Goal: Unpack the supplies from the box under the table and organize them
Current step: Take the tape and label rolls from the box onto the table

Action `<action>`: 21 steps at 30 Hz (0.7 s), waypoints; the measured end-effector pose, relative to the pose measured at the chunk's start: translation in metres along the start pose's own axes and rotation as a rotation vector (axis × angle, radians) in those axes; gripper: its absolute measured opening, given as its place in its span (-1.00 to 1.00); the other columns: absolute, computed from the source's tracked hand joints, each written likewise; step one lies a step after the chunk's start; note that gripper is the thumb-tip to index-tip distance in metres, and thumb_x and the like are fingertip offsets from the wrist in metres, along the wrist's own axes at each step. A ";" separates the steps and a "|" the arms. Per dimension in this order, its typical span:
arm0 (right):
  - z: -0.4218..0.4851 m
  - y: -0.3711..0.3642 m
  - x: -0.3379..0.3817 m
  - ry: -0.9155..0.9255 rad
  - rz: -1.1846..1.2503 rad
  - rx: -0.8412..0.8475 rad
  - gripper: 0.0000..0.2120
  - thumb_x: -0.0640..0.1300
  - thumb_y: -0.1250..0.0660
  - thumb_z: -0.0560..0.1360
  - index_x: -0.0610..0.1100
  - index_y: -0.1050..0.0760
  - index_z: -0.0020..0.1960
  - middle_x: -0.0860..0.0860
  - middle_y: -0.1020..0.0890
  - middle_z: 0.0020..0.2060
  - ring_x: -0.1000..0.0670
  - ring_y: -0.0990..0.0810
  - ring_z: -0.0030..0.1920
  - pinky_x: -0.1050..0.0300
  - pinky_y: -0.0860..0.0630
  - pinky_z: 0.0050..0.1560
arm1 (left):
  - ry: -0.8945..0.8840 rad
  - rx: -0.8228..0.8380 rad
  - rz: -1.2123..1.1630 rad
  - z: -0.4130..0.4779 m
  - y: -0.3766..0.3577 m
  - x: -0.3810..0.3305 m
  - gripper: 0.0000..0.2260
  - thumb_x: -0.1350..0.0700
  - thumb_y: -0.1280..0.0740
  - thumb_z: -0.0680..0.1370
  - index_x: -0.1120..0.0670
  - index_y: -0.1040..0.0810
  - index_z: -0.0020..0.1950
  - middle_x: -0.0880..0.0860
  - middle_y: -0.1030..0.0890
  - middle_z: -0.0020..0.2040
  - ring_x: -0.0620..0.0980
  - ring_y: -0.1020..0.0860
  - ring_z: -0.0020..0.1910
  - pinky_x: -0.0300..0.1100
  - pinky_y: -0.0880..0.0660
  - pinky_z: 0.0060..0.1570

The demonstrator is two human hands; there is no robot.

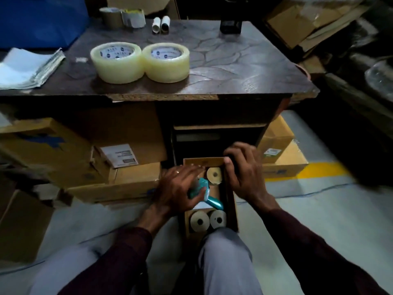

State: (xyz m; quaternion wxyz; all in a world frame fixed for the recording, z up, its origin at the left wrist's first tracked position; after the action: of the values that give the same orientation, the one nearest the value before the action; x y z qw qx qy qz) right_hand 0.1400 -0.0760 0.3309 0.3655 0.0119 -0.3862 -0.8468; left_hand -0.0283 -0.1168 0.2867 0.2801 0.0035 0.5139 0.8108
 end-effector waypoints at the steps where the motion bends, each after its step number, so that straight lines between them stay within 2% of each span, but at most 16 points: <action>1: -0.017 -0.007 -0.007 -0.016 -0.023 0.035 -0.73 -0.06 -0.16 0.63 -0.19 -0.56 0.04 -0.13 -0.56 0.03 -0.17 -0.52 0.04 -0.11 -0.43 0.06 | 0.040 0.022 -0.014 -0.006 -0.012 0.005 -0.54 -0.16 -0.32 0.50 0.07 -0.54 0.31 0.02 -0.59 0.25 0.02 -0.54 0.23 -0.07 -0.45 0.24; 3: -0.050 -0.022 -0.023 -0.053 -0.048 0.112 -0.74 -0.07 -0.16 0.64 -0.20 -0.55 -0.02 -0.12 -0.56 -0.04 -0.18 -0.52 -0.04 -0.08 -0.42 -0.01 | 0.137 0.083 -0.047 -0.016 -0.037 0.014 -0.52 -0.18 -0.31 0.50 0.06 -0.53 0.32 0.00 -0.58 0.26 -0.01 -0.53 0.23 -0.12 -0.44 0.23; 6: -0.093 -0.044 -0.049 -0.193 -0.012 0.222 -0.77 -0.04 -0.16 0.64 -0.14 -0.54 0.01 -0.05 -0.55 -0.02 -0.12 -0.52 -0.02 0.02 -0.40 0.00 | 0.284 0.228 -0.100 -0.035 -0.092 0.031 -0.43 -0.24 -0.30 0.47 0.03 -0.45 0.40 -0.04 -0.53 0.33 -0.06 -0.50 0.27 -0.21 -0.41 0.27; 9: -0.131 -0.071 -0.070 -0.327 0.043 0.314 -0.83 -0.01 -0.20 0.62 -0.07 -0.50 0.05 0.00 -0.54 0.02 -0.08 -0.50 0.03 0.04 -0.44 0.02 | 0.434 0.330 -0.209 -0.055 -0.144 0.046 -0.29 -0.31 -0.25 0.42 0.04 -0.34 0.47 0.02 -0.46 0.39 0.00 -0.49 0.31 -0.20 -0.39 0.30; 11: -0.155 -0.093 -0.079 -0.391 0.074 0.381 -0.83 0.00 -0.26 0.60 -0.07 -0.48 0.10 0.00 -0.54 0.06 -0.07 -0.50 0.08 0.05 -0.47 0.06 | 0.467 0.391 -0.237 -0.065 -0.167 0.048 -0.22 -0.29 -0.23 0.39 0.07 -0.26 0.53 0.06 -0.39 0.46 0.05 -0.43 0.38 -0.17 -0.33 0.34; 14: -0.189 -0.125 -0.094 -0.447 0.095 0.486 -0.71 0.01 -0.30 0.58 -0.07 -0.43 0.25 -0.01 -0.50 0.17 -0.09 -0.47 0.18 0.08 -0.46 0.14 | 0.455 0.450 -0.208 -0.072 -0.189 0.049 -0.17 -0.24 -0.32 0.41 0.02 -0.08 0.58 0.02 -0.25 0.54 0.03 -0.29 0.48 -0.16 -0.23 0.41; 16: -0.205 -0.142 -0.102 -0.462 0.090 0.518 -0.57 0.03 -0.30 0.59 -0.09 -0.37 0.39 -0.02 -0.45 0.30 -0.07 -0.42 0.30 0.12 -0.40 0.27 | 0.450 0.456 -0.160 -0.074 -0.202 0.054 -0.16 -0.22 -0.34 0.44 -0.01 0.00 0.60 0.01 -0.18 0.57 0.02 -0.25 0.50 -0.15 -0.21 0.41; 19: -0.225 -0.171 -0.111 -0.455 -0.003 0.564 -0.43 0.14 -0.23 0.60 -0.16 -0.29 0.49 -0.09 -0.38 0.44 -0.09 -0.32 0.44 0.07 -0.30 0.44 | 0.488 0.476 -0.122 -0.078 -0.228 0.065 -0.15 -0.30 -0.26 0.47 -0.01 0.07 0.60 0.01 -0.07 0.60 0.03 -0.19 0.52 -0.12 -0.21 0.41; 21: -0.238 -0.188 -0.113 -0.445 -0.058 0.587 -0.41 0.18 -0.17 0.62 -0.18 -0.29 0.50 -0.12 -0.37 0.45 -0.12 -0.32 0.46 0.04 -0.29 0.47 | 0.525 0.495 -0.113 -0.083 -0.249 0.071 -0.17 -0.38 -0.11 0.48 0.00 0.08 0.61 0.02 -0.05 0.61 0.05 -0.12 0.55 -0.09 -0.12 0.46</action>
State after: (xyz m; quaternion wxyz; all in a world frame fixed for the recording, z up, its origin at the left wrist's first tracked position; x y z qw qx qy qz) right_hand 0.1804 -0.0764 0.0096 0.2294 -0.0575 -0.6822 -0.6919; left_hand -0.0003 -0.0746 0.0196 0.1737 -0.1656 0.7484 0.6183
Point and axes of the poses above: each hand's wrist, its own z-axis towards the middle knuckle, its own y-axis out of the back of the hand, x = y × z, the point moved 8 cm from there along z, towards the middle knuckle
